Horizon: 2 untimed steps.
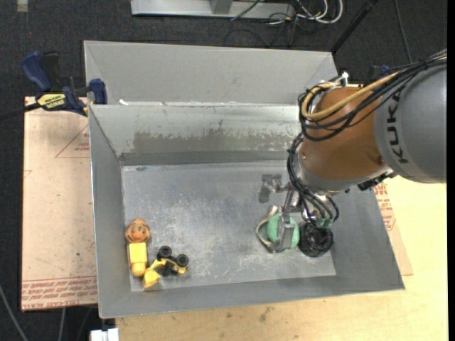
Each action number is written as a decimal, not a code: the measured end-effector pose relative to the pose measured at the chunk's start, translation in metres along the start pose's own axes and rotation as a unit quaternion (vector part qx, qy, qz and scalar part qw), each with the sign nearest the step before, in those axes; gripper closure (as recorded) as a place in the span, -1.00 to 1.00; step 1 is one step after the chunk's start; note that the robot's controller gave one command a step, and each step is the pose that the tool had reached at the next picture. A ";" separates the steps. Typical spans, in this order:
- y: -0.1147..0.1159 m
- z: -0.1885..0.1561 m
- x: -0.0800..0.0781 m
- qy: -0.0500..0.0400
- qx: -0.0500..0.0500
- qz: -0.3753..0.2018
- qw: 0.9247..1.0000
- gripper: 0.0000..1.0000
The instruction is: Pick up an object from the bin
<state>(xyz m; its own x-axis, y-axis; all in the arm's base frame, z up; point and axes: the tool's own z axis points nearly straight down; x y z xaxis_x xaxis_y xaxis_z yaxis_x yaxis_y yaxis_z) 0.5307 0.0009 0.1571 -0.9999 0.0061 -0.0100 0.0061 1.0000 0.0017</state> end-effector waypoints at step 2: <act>-0.080 0.084 0.016 -0.001 0.000 -0.065 0.998 1.00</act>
Offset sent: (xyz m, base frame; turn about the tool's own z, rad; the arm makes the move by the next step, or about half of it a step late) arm -0.0194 -0.0803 -0.0871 -0.1325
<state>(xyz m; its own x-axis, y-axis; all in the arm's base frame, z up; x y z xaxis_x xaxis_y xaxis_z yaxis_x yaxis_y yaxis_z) 0.5154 -0.0784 0.0731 -0.9924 -0.1227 -0.0130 -0.1227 0.9924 0.0002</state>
